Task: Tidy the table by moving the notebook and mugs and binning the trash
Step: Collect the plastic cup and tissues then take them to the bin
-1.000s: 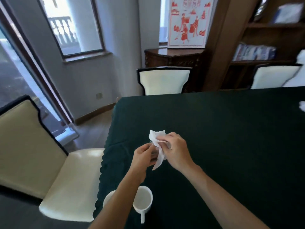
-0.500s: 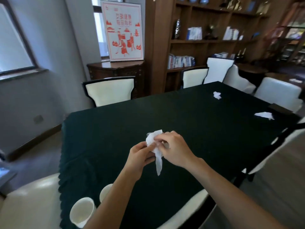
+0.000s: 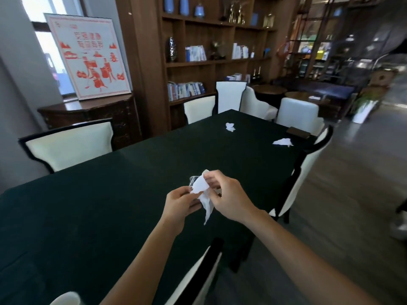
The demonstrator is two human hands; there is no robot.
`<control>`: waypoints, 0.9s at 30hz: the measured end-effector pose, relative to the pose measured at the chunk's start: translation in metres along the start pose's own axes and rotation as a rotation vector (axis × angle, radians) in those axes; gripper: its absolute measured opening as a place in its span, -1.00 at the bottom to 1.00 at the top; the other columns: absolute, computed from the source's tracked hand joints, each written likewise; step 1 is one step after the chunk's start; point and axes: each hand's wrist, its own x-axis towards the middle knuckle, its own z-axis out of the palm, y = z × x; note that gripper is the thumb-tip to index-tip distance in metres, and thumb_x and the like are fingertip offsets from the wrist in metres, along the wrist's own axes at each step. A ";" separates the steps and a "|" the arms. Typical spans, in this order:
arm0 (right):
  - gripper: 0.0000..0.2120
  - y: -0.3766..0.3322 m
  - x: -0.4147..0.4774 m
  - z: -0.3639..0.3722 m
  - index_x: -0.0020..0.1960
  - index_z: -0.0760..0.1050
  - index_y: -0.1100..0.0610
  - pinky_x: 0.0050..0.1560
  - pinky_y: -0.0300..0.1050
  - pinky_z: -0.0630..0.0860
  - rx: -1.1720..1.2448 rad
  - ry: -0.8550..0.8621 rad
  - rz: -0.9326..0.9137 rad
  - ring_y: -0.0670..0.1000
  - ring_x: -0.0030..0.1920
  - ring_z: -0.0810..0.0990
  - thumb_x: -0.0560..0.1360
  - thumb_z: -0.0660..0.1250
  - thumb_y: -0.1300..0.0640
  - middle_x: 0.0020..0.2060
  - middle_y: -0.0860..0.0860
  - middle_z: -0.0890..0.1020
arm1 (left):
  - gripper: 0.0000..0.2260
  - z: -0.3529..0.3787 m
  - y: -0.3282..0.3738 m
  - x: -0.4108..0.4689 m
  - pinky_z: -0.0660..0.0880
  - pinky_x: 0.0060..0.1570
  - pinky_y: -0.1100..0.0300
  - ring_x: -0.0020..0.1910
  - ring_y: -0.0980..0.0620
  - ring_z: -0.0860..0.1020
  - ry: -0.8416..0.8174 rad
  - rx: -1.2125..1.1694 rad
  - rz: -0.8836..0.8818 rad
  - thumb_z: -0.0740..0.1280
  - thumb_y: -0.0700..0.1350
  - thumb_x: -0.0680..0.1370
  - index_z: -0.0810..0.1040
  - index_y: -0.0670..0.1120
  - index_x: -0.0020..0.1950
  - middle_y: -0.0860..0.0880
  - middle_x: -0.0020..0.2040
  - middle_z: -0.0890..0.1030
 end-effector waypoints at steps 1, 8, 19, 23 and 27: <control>-0.66 0.013 0.000 -0.014 0.34 0.47 0.03 0.08 -0.49 0.47 -0.009 0.013 -0.004 -0.19 0.18 0.59 0.59 0.36 0.20 0.18 -0.09 0.64 | -0.82 0.017 -0.002 0.008 0.68 -0.05 0.12 0.00 -0.18 0.76 0.000 0.001 0.008 0.39 -0.30 0.59 0.63 -0.36 0.15 -0.29 0.03 0.76; -0.67 0.114 -0.005 -0.118 0.31 0.51 0.00 0.11 -0.39 0.51 -0.042 0.128 0.020 -0.18 0.12 0.60 0.56 0.38 0.16 0.10 -0.12 0.66 | -0.85 0.150 -0.018 0.066 0.68 -0.02 0.07 0.02 -0.19 0.76 -0.017 0.012 0.010 0.35 -0.36 0.59 0.64 -0.33 0.13 -0.26 0.03 0.76; -0.74 0.249 -0.028 -0.244 0.23 0.56 -0.01 -0.11 -0.47 0.47 0.154 0.299 0.355 -0.25 -0.12 0.63 0.55 0.42 0.09 -0.07 -0.13 0.70 | -0.82 0.308 -0.046 0.137 0.67 -0.18 0.19 -0.12 -0.07 0.74 -0.052 0.031 -0.049 0.30 -0.37 0.59 0.61 -0.39 0.14 -0.29 0.04 0.75; -0.76 0.289 -0.030 -0.276 0.20 0.57 -0.03 -0.14 -0.49 0.46 0.183 0.380 0.426 -0.30 -0.19 0.62 0.55 0.41 0.12 -0.10 -0.15 0.69 | -0.83 0.353 -0.057 0.174 0.66 -0.19 0.21 -0.09 -0.11 0.71 -0.089 0.047 -0.079 0.30 -0.37 0.58 0.62 -0.39 0.13 -0.28 0.00 0.74; -0.77 0.335 -0.021 -0.306 0.19 0.58 -0.06 0.02 -0.12 0.62 0.203 0.425 0.497 -0.11 -0.13 0.69 0.53 0.42 0.07 -0.08 -0.10 0.71 | -0.82 0.399 -0.073 0.220 0.67 -0.17 0.19 -0.05 -0.16 0.68 -0.142 0.042 -0.112 0.31 -0.36 0.58 0.60 -0.41 0.13 -0.31 0.01 0.70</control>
